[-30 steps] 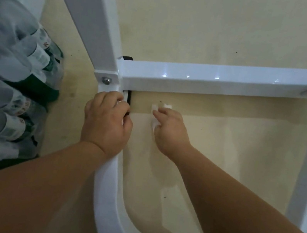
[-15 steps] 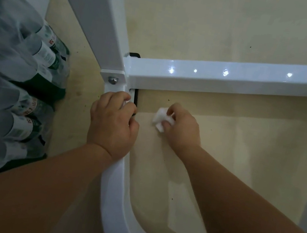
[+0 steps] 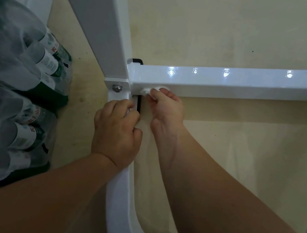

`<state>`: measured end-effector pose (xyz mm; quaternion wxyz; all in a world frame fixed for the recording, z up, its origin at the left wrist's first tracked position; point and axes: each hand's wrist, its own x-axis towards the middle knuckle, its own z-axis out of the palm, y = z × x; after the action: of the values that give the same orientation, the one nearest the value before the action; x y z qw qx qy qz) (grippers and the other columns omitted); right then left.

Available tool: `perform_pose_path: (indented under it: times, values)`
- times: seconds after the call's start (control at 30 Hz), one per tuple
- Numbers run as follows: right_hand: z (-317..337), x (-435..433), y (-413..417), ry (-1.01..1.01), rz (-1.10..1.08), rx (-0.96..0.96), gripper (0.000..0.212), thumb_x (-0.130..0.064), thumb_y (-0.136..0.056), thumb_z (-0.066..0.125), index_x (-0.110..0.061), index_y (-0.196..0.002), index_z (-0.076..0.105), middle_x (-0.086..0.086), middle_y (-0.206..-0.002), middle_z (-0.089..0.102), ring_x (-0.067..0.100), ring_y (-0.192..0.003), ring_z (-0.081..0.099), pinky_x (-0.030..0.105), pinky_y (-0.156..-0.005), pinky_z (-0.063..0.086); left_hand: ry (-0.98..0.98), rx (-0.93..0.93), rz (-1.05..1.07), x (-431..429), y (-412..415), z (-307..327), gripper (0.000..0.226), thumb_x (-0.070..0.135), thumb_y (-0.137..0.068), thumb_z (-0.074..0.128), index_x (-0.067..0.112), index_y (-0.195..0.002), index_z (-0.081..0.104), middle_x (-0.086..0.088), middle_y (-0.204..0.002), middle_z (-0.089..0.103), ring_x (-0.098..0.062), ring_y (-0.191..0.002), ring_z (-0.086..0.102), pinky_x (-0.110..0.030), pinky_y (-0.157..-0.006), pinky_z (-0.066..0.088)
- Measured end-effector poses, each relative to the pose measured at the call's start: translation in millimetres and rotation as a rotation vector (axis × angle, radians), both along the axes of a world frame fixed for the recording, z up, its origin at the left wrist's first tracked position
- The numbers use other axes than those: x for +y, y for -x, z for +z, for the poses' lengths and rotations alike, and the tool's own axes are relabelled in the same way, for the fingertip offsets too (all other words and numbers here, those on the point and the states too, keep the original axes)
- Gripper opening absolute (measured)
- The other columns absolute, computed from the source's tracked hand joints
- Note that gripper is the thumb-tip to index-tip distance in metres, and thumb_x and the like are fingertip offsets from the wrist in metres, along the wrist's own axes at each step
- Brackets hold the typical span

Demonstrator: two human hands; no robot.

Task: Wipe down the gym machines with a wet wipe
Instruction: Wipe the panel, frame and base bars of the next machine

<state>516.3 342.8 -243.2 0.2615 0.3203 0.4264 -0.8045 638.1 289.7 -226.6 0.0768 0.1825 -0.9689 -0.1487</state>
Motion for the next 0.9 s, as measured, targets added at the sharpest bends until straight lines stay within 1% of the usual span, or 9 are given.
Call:
perform_pose_path:
  times: [0.1, 0.17, 0.3, 0.37, 0.53, 0.67, 0.77, 0.83, 0.9]
  values:
    - [-6, 19, 13, -0.016, -0.118, 0.043, 0.028, 0.019, -0.085, 0.066, -0.007, -0.080, 0.057, 0.008, -0.075, 0.058, 0.016, -0.064, 0.062, 0.027, -0.073, 0.059, 0.000, 0.033, -0.011, 0, 0, 0, 0.028, 0.021, -0.074, 0.046, 0.011, -0.088, 0.068, -0.009, -0.112, 0.062, -0.028, -0.106, 0.045, -0.042, -0.088, 0.036]
    - [-9, 21, 12, 0.007, -0.128, 0.064, 0.028, 0.018, -0.086, 0.065, -0.008, -0.080, 0.057, 0.010, -0.078, 0.058, 0.018, -0.070, 0.062, 0.028, -0.075, 0.059, -0.002, 0.037, -0.008, 0, -1, -1, 0.028, 0.021, -0.074, 0.045, 0.012, -0.088, 0.067, -0.008, -0.112, 0.062, -0.028, -0.107, 0.044, -0.042, -0.087, 0.035]
    - [-6, -4, -3, -0.020, 0.197, 0.079, 0.025, 0.012, -0.084, 0.072, -0.009, -0.083, 0.060, 0.013, -0.079, 0.066, 0.021, -0.069, 0.066, 0.026, -0.059, 0.057, -0.014, 0.035, 0.012, 1, -1, 0, 0.025, 0.022, -0.075, 0.043, 0.013, -0.091, 0.061, -0.007, -0.111, 0.060, -0.027, -0.105, 0.045, -0.043, -0.086, 0.038]
    - [-5, -14, -8, 0.016, 0.274, 0.050, 0.025, 0.011, -0.084, 0.073, -0.009, -0.085, 0.059, 0.015, -0.080, 0.068, 0.025, -0.070, 0.067, 0.027, -0.055, 0.057, -0.015, 0.038, 0.023, 2, -1, 1, 0.021, 0.021, -0.075, 0.043, 0.016, -0.090, 0.055, -0.007, -0.108, 0.058, -0.028, -0.101, 0.045, -0.044, -0.083, 0.040]
    - [-7, -5, -2, 0.074, 0.105, 0.023, 0.029, 0.019, -0.085, 0.065, -0.007, -0.079, 0.055, 0.007, -0.063, 0.064, 0.018, -0.059, 0.066, 0.024, -0.058, 0.058, -0.017, 0.068, 0.023, 2, 0, -1, 0.015, 0.017, -0.073, 0.048, 0.015, -0.088, 0.053, -0.007, -0.104, 0.057, -0.025, -0.097, 0.042, -0.043, -0.079, 0.038]
    - [-10, 22, 15, 0.152, -0.160, 0.040, 0.029, 0.022, -0.087, 0.058, -0.006, -0.083, 0.057, 0.010, -0.073, 0.059, 0.015, -0.055, 0.064, 0.024, -0.062, 0.059, -0.015, 0.077, 0.019, 1, -1, 0, 0.013, 0.014, -0.070, 0.052, 0.013, -0.084, 0.053, -0.005, -0.103, 0.057, -0.024, -0.097, 0.041, -0.040, -0.077, 0.035]
    - [-13, 27, 24, 0.212, -0.318, -0.002, 0.027, 0.018, -0.093, 0.053, -0.009, -0.090, 0.058, 0.008, -0.080, 0.058, 0.016, -0.063, 0.061, 0.022, -0.059, 0.055, -0.016, 0.060, 0.022, 2, 0, 0, 0.014, 0.014, -0.070, 0.051, 0.015, -0.083, 0.053, -0.004, -0.103, 0.056, -0.024, -0.097, 0.043, -0.041, -0.076, 0.036]
    - [-15, 9, 14, 0.275, -0.253, -0.021, 0.032, 0.019, -0.093, 0.050, -0.012, -0.086, 0.055, 0.007, -0.079, 0.055, 0.017, -0.065, 0.058, 0.022, -0.058, 0.054, -0.017, 0.043, 0.031, 2, -1, 1, 0.014, 0.014, -0.070, 0.053, 0.016, -0.084, 0.053, -0.003, -0.104, 0.056, -0.025, -0.097, 0.044, -0.041, -0.077, 0.036]
    - [-14, -14, -5, 0.317, -0.071, -0.049, 0.035, 0.023, -0.091, 0.049, -0.010, -0.082, 0.053, 0.012, -0.077, 0.055, 0.020, -0.064, 0.059, 0.025, -0.058, 0.056, -0.011, 0.036, 0.041, 3, 0, 3, 0.011, 0.017, -0.074, 0.052, 0.017, -0.085, 0.053, -0.003, -0.105, 0.057, -0.025, -0.098, 0.045, -0.041, -0.076, 0.037]
